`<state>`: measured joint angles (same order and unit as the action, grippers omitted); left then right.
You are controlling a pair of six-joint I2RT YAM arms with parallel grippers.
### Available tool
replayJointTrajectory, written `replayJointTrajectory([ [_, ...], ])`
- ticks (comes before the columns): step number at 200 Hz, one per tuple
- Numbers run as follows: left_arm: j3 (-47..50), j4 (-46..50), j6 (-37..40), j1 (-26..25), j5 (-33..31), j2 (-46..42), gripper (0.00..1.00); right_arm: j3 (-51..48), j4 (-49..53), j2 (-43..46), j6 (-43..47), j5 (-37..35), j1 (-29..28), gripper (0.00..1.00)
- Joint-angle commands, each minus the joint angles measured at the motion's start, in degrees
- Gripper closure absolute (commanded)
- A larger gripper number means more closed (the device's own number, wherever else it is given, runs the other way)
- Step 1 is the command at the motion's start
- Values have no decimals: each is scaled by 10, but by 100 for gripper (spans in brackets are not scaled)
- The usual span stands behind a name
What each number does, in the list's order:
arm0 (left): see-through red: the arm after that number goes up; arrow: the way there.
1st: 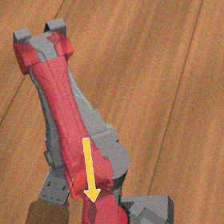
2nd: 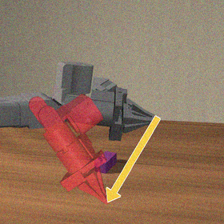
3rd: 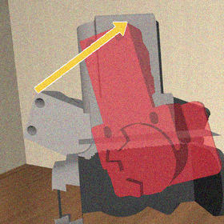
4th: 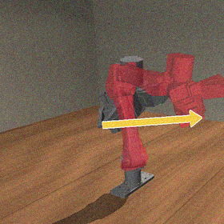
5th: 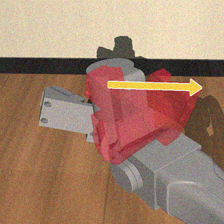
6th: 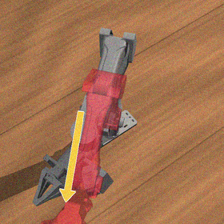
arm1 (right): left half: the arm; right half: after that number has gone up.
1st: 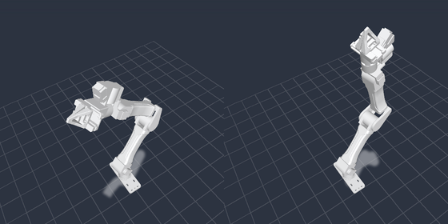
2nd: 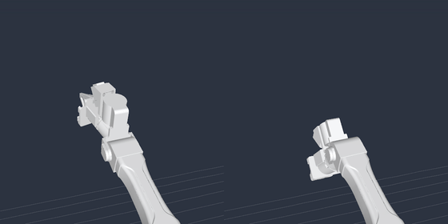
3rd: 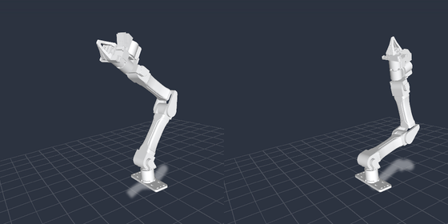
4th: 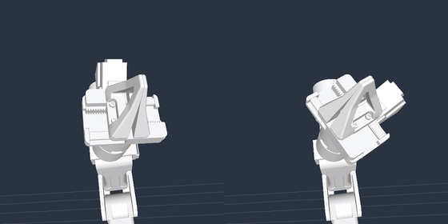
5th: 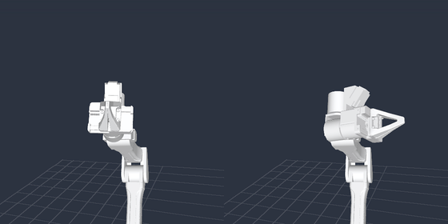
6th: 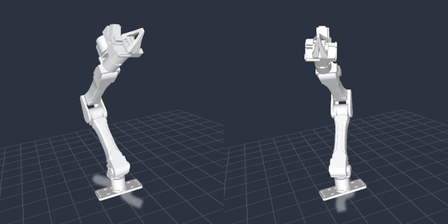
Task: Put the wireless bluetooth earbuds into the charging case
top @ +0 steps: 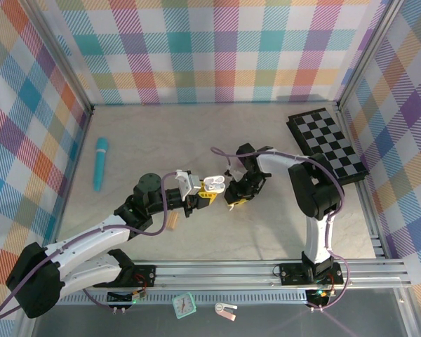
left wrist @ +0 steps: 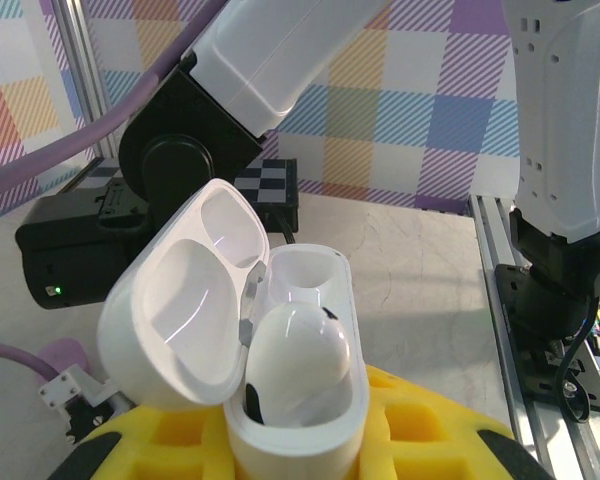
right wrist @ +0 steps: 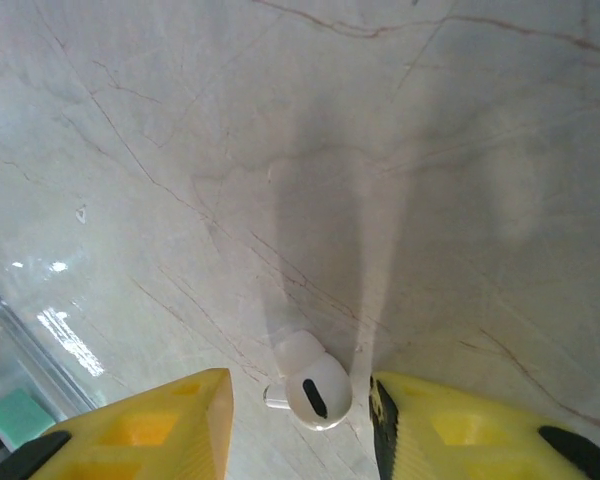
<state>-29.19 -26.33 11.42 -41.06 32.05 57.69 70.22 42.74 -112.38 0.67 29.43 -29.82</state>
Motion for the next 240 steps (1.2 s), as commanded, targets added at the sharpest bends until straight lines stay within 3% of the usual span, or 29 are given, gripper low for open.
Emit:
replayJointTrajectory([
  [1, -19, 1, 4, 4, 11, 3, 91, -25, -61, 4, -4, 63, 3, 60],
  [74, -20, -3, 1, 4, 12, 12, 91, -53, -82, 4, -10, 79, 7, 69],
  [140, -17, -10, 1, 4, 12, 14, 91, -69, -94, 18, -18, 92, 5, 69],
  [240, -14, -7, 0, 4, 7, 3, 91, -78, -100, 15, -25, 62, 3, 77],
])
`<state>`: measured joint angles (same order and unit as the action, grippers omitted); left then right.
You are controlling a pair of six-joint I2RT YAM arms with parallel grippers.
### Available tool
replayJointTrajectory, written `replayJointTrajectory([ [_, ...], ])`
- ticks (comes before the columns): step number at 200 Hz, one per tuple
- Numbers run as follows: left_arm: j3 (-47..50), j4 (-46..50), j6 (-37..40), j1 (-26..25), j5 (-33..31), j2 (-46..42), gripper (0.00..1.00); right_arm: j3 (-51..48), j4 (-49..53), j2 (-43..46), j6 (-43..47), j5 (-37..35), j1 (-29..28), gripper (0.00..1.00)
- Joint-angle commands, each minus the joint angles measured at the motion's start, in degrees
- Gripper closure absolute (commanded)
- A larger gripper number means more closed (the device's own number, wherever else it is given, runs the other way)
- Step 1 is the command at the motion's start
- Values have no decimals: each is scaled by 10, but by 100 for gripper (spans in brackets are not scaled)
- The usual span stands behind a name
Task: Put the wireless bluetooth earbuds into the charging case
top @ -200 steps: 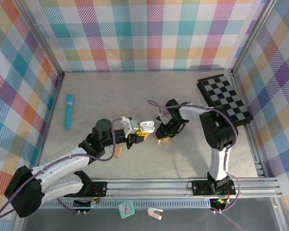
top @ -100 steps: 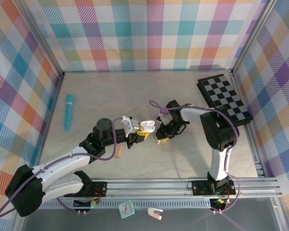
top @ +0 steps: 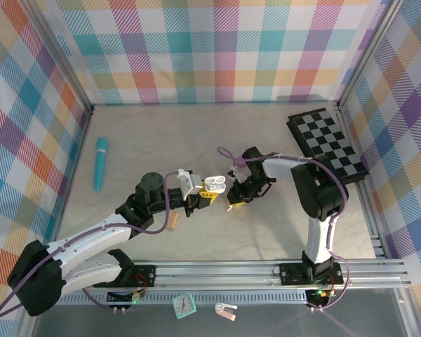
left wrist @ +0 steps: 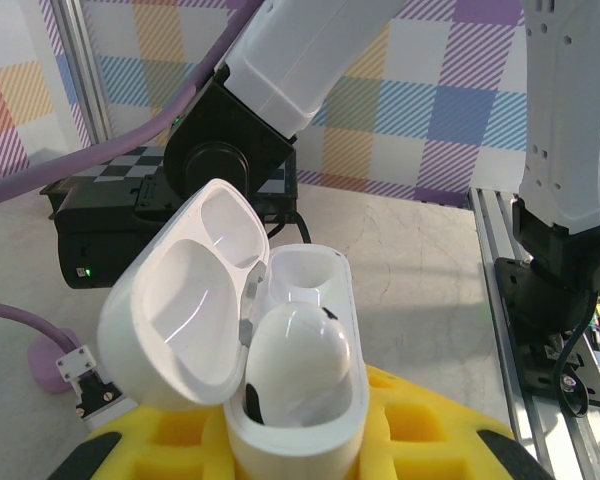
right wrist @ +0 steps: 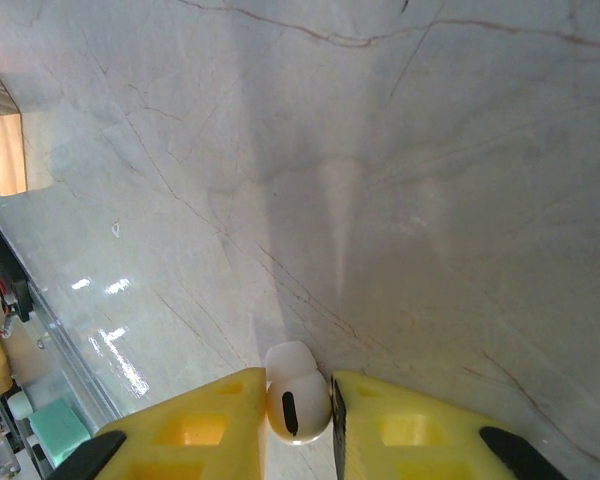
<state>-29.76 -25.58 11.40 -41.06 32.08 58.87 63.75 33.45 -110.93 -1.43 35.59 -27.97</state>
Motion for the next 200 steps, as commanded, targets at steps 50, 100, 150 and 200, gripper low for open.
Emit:
replayJointTrajectory([
  [50, 9, -39, -9, 4, -18, -10, 91, -15, 0, 56, -15, -50, -15, 79],
  [100, 25, -53, -32, 20, -28, -6, 91, -1, 43, 131, -11, -138, -14, 79],
  [150, 45, -70, -52, 43, -23, 20, 90, 36, 108, 208, 8, -199, -14, 79],
  [200, 22, -47, -30, 44, -7, 114, 90, 104, 170, 264, 17, -237, -28, 79],
])
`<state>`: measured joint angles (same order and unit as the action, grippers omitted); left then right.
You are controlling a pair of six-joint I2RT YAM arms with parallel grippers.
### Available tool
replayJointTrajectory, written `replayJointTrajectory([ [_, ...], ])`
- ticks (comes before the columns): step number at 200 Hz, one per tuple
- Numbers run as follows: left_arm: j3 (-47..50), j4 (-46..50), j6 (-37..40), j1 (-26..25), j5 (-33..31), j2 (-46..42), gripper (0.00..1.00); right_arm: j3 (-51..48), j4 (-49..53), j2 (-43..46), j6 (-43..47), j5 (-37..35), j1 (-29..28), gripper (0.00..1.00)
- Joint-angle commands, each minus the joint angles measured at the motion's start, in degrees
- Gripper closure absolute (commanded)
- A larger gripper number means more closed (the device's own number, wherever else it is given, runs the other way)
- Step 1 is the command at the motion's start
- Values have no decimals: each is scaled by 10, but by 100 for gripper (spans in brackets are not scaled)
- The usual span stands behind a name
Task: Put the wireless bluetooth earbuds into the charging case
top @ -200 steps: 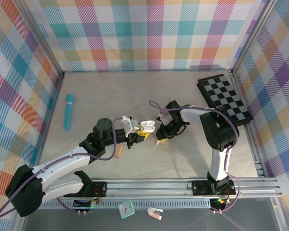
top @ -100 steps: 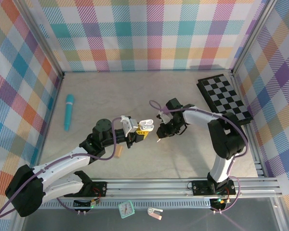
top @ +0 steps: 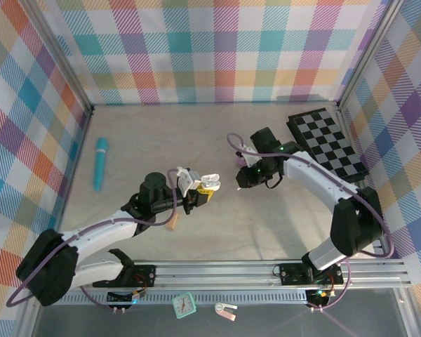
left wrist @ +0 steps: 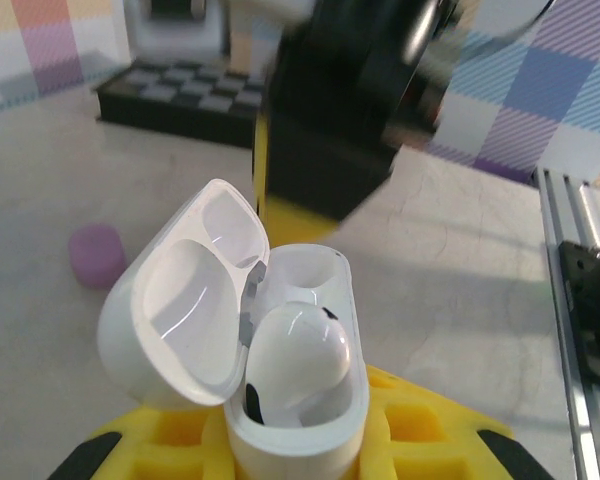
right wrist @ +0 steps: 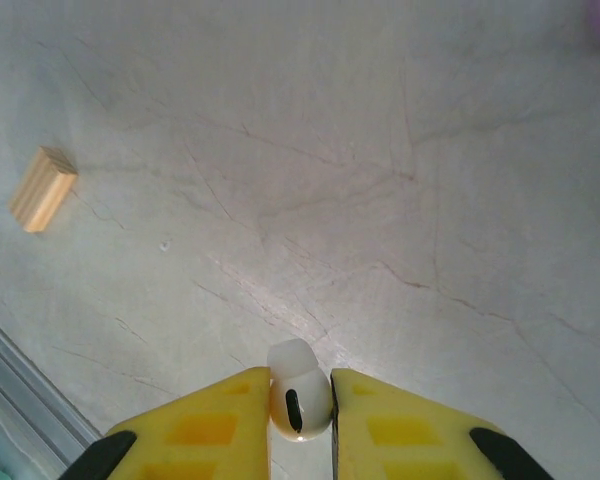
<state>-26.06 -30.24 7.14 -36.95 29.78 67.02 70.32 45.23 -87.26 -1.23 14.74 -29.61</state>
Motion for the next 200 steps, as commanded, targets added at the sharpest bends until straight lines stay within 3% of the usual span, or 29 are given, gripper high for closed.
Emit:
replayJointTrajectory([
  [1, -15, 0, 13, 4, 16, 34, 90, 40, 54, 28, 15, -30, -12, 79],
  [84, -43, -5, -2, 3, 75, 87, 90, 121, 91, 47, 53, -89, -102, 79],
  [200, -65, 12, -34, 3, 102, 72, 90, 124, 85, 15, 57, -90, -135, 79],
])
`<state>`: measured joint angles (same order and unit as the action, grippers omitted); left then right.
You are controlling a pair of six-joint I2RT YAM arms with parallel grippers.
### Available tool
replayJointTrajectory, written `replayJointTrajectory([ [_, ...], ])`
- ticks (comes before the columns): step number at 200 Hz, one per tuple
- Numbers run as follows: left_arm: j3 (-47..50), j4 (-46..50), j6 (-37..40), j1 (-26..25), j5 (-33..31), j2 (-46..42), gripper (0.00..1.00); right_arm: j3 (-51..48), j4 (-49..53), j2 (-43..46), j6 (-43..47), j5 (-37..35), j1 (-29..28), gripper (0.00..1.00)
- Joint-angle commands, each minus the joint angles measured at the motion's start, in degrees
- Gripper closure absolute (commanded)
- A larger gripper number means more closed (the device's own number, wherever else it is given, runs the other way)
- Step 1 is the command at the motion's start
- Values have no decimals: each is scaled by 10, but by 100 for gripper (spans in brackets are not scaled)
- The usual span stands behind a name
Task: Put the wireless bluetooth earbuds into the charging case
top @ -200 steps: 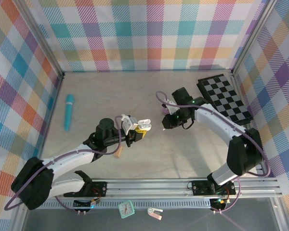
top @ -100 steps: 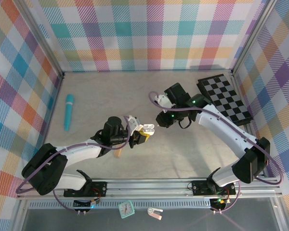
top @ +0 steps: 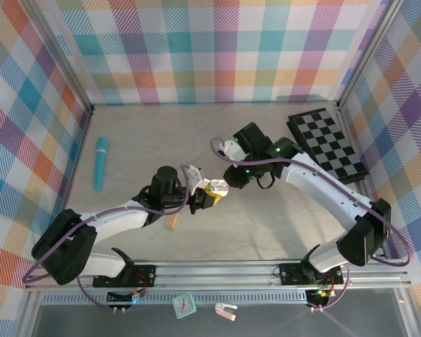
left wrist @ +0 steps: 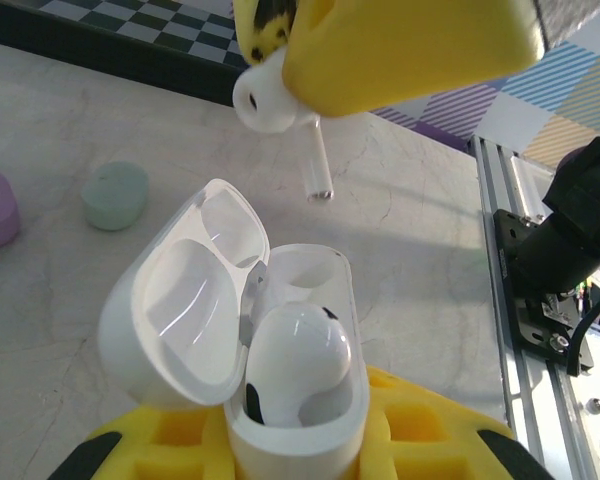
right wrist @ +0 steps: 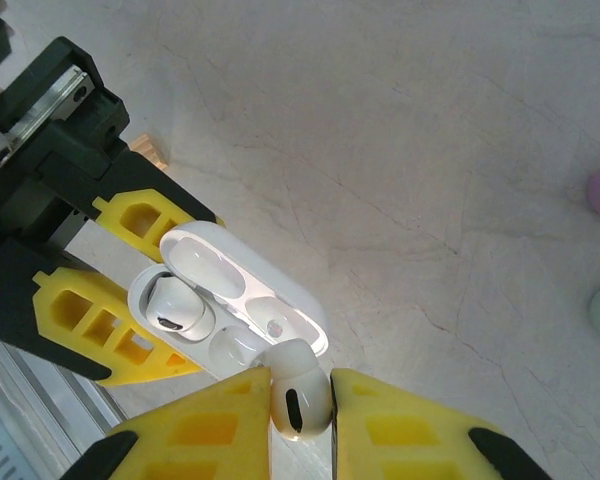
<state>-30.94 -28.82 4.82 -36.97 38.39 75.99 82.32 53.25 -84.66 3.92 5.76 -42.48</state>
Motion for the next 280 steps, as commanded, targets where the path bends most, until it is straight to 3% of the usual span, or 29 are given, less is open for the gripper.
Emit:
replayJointTrajectory([
  [1, -15, -3, -12, 3, 17, -18, 90, 3, 4, -11, 5, 1, -7, 79],
  [202, -11, 0, -21, 3, 8, -36, 90, -34, -17, 4, 13, 44, -35, 78],
  [280, -9, -8, -22, 3, 10, -36, 89, -42, -22, 25, 29, 47, -35, 69],
])
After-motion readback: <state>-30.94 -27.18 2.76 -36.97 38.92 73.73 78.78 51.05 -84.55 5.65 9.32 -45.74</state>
